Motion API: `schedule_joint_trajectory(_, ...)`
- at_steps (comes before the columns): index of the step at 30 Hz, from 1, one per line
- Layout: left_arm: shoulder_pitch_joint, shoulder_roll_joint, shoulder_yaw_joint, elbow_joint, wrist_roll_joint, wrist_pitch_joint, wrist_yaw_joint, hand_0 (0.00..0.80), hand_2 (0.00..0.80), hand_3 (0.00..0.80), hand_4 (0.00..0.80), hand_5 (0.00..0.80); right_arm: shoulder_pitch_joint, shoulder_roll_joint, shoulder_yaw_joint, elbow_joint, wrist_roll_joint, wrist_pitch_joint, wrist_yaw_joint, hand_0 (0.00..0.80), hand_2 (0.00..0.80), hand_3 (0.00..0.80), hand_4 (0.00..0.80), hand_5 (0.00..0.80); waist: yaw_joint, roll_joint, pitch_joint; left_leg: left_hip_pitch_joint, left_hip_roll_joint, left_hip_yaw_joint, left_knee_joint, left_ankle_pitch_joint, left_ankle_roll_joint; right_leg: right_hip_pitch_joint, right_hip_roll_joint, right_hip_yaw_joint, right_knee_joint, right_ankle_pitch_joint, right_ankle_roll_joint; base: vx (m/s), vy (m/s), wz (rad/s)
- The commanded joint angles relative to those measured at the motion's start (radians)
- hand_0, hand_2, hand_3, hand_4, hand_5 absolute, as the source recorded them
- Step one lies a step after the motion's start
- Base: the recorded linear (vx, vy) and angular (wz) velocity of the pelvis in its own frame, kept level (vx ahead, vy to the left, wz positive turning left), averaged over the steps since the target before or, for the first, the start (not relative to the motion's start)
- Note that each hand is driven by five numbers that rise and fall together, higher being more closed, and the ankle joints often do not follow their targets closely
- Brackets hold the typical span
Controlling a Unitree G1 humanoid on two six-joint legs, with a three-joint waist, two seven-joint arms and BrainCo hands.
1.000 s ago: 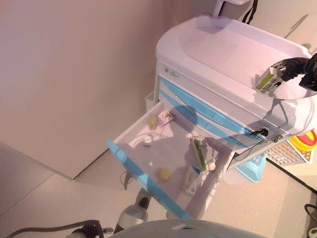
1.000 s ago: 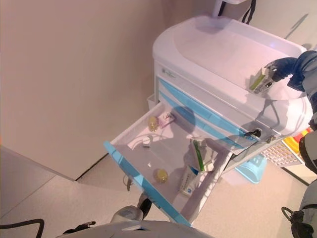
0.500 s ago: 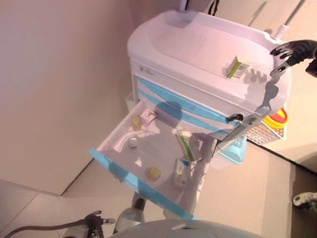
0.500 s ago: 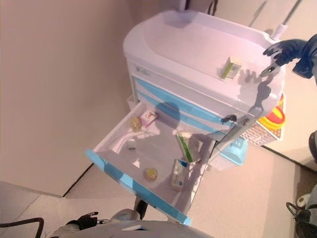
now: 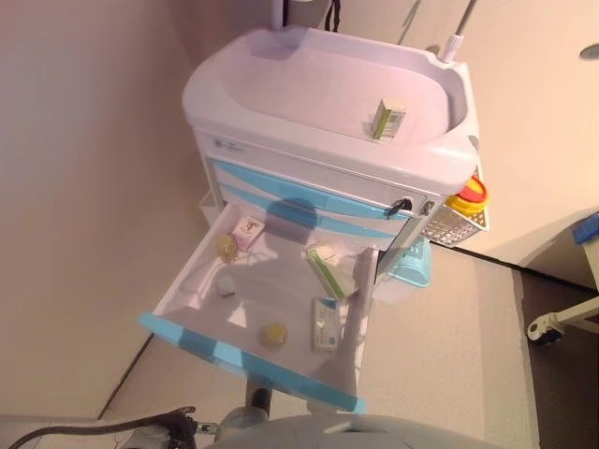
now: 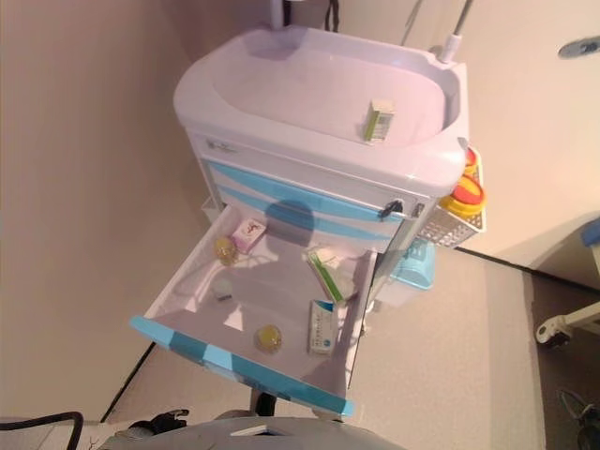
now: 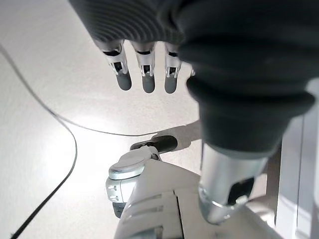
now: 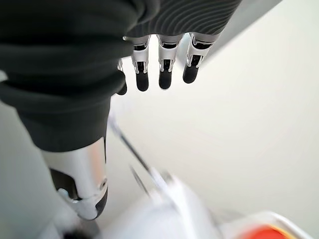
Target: Open the drawer and pick up the medicine
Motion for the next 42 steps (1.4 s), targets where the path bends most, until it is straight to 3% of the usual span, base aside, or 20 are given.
schedule_joint_trajectory(1, -0.002, 0.012, -0.032, 0.029, 0.038, -0.022, -0.003, 0.0, 0.0, 0.0, 0.0, 0.0, 0.15, 0.058, -0.149, -0.069, 0.109, -0.082, -0.208, 0.0, 0.0, 0.0, 0.0, 0.0, 0.001, -0.026, -0.01, 0.04, -0.029, 0.034, 0.064, -0.184, 0.003, -0.046, -0.044, 0.046, -0.029, 0.092, 0.063, -0.032, -0.038, -0.15)
schedule_joint_trajectory(2, -0.009, 0.002, -0.037, 0.029, 0.043, -0.027, -0.005, 0.0, 0.0, 0.0, 0.0, 0.0, 0.27, 0.126, -0.253, -0.097, 0.09, -0.123, -0.246, 0.0, 0.0, 0.0, 0.0, 0.0, -0.01, -0.014, -0.004, 0.04, -0.027, 0.038, 0.063, -0.187, 0.004, -0.049, -0.044, 0.052, -0.03, 0.091, 0.064, -0.032, -0.033, -0.25)
schedule_joint_trajectory(6, -0.022, -0.017, -0.053, 0.034, 0.034, -0.044, 0.003, 0.0, 0.0, 0.0, 0.0, 0.0, 0.538, 0.353, -0.41, -0.199, 0.016, -0.229, -0.359, 0.0, 0.0, 0.0, 0.0, 0.0, -0.034, 0.01, 0.007, 0.047, -0.021, 0.051, 0.05, -0.186, 0.004, -0.051, -0.039, 0.072, -0.031, 0.091, 0.065, -0.017, -0.031, -0.31)
schedule_joint_trajectory(11, -0.04, -0.048, -0.049, 0.045, 0.017, -0.075, 0.006, 0.0, 0.0, 0.0, 0.0, 0.0, 0.737, 0.614, -0.443, -0.23, 0.023, -0.382, -0.409, 0.0, 0.0, 0.0, 0.0, 0.0, -0.077, 0.043, 0.02, 0.048, -0.012, 0.084, 0.034, -0.183, 0.004, -0.062, -0.03, 0.107, -0.036, 0.09, 0.064, 0.008, -0.015, -0.29)
schedule_joint_trajectory(14, -0.044, -0.068, -0.048, 0.046, 0.008, -0.093, 0.012, 0.0, 0.0, 0.0, 0.0, 0.0, 0.825, 0.699, -0.434, -0.196, -0.005, -0.455, -0.436, 0.0, 0.0, 0.0, 0.0, 0.0, -0.097, 0.059, 0.032, 0.041, -0.01, 0.105, 0.033, -0.181, 0.005, -0.075, -0.028, 0.12, -0.032, 0.09, 0.063, -0.009, 0.007, -0.25)
schedule_joint_trajectory(23, -0.039, -0.079, -0.036, 0.036, -0.01, -0.154, 0.032, 0.0, 0.0, 0.0, 0.0, 0.0, 0.963, 0.776, -0.431, -0.008, -0.003, -0.503, -0.412, 0.0, 0.0, 0.0, 0.0, 0.0, -0.123, 0.081, 0.07, 0.009, -0.017, 0.126, 0.041, -0.174, 0.008, -0.107, -0.027, 0.135, -0.029, 0.096, 0.064, -0.024, 0.017, -0.2)
schedule_joint_trajectory(31, -0.051, -0.069, -0.028, 0.002, -0.022, -0.197, 0.055, 0.0, 0.0, 0.0, 0.0, 0.0, 1.07, 0.838, -0.336, 0.185, -0.252, -0.53, -0.458, 0.0, 0.0, 0.0, 0.0, 0.0, -0.125, 0.078, 0.113, -0.042, -0.027, 0.106, 0.077, -0.173, 0.022, -0.151, -0.027, 0.132, 0.01, 0.09, 0.063, -0.033, -0.009, -0.11)
schedule_joint_trajectory(42, -0.092, -0.035, -0.069, -0.085, 0.075, -0.222, 0.094, 0.0, 0.0, 0.0, 0.0, 0.0, 1.109, 0.849, -0.217, 0.239, -0.371, -0.505, -0.373, 0.0, 0.0, 0.0, 0.0, 0.0, -0.137, 0.089, 0.192, -0.107, -0.037, 0.079, 0.117, -0.167, 0.033, -0.212, -0.015, 0.128, 0.064, 0.077, 0.057, -0.044, 0.008, -0.11)
